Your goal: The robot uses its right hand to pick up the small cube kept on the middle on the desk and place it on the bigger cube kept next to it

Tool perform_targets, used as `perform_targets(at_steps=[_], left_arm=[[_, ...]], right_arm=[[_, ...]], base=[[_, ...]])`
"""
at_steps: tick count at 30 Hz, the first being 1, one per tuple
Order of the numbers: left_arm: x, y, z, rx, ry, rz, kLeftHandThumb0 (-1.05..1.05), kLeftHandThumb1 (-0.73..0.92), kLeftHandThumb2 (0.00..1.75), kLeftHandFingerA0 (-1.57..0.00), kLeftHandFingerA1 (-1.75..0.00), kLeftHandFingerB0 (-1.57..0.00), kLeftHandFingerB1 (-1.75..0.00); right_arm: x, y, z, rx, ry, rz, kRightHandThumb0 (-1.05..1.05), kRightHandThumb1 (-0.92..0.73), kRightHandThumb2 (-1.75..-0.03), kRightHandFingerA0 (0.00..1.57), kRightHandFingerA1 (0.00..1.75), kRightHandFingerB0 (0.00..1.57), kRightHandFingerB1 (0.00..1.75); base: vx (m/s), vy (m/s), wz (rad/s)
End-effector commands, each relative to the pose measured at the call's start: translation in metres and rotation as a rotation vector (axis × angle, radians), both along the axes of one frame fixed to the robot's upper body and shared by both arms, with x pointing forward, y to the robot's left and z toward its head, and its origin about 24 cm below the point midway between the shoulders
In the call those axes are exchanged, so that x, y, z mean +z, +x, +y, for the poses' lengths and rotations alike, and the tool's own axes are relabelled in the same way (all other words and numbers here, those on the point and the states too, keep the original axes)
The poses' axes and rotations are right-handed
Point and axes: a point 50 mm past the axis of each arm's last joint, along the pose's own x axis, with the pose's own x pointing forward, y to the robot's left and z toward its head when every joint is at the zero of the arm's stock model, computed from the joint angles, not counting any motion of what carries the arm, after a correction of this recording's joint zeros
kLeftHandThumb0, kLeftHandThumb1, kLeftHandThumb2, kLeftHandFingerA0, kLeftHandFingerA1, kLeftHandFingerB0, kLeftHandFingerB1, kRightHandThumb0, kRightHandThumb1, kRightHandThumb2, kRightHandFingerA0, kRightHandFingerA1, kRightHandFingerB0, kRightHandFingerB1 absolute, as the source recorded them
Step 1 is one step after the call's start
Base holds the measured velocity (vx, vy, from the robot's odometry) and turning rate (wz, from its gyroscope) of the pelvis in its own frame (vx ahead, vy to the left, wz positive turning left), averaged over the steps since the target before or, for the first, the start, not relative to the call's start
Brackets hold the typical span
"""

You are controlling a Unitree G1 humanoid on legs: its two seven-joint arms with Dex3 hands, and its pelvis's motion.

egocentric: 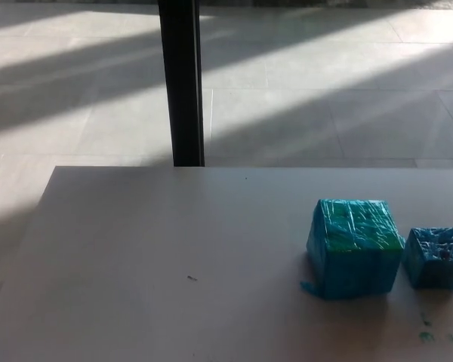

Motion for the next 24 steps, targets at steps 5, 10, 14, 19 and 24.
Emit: perform_targets(at_steps=[5, 10, 14, 19, 24], left_arm=[[0.010, -0.004, 0.008, 0.050, -0.098, -0.066, -0.89, 0.92, 0.70, -0.32, -0.46, -0.32, -0.37], [0.008, -0.005, 0.008, 0.056, -0.102, -0.066, -0.88, 0.77, 1.18, -0.30, -0.57, -0.24, -0.48], [0.009, -0.004, 0.008, 0.033, -0.093, -0.054, -0.91, 0.80, 1.20, -0.25, -0.55, -0.25, -0.49], [0.009, -0.004, 0.008, 0.051, -0.106, -0.059, -0.87, 0.77, 1.18, -0.32, -0.58, -0.23, -0.48], [0.012, -0.005, 0.010, 0.043, -0.099, -0.062, -0.86, 0.77, 1.18, -0.32, -0.58, -0.21, -0.47]], right_arm=[[0.010, -0.014, -0.020, -0.176, 0.057, -0.056, -0.56, -0.56, -0.96, 0.78, 0.88, 0.37, 0.66], [0.014, -0.017, -0.027, -0.266, 0.081, -0.095, -0.54, -0.71, -0.61, 0.72, 0.94, 0.13, 0.66], [0.034, -0.012, -0.043, -0.374, 0.052, -0.183, -0.56, -0.56, -0.95, 0.61, 0.88, 0.27, 0.64], [0.073, 0.001, -0.073, -0.459, 0.000, -0.400, -0.67, -0.78, -0.75, 0.00, 0.51, 0.01, 0.43], [0.109, 0.024, -0.088, -0.516, -0.009, -0.556, -0.67, -0.77, -0.67, 0.00, 0.39, 0.00, 0.46]], base=[[0.00, 0.000, 0.00], [0.00, 0.000, 0.00], [0.00, 0.000, 0.00], [0.00, 0.000, 0.00], [0.00, 0.000, 0.00]])
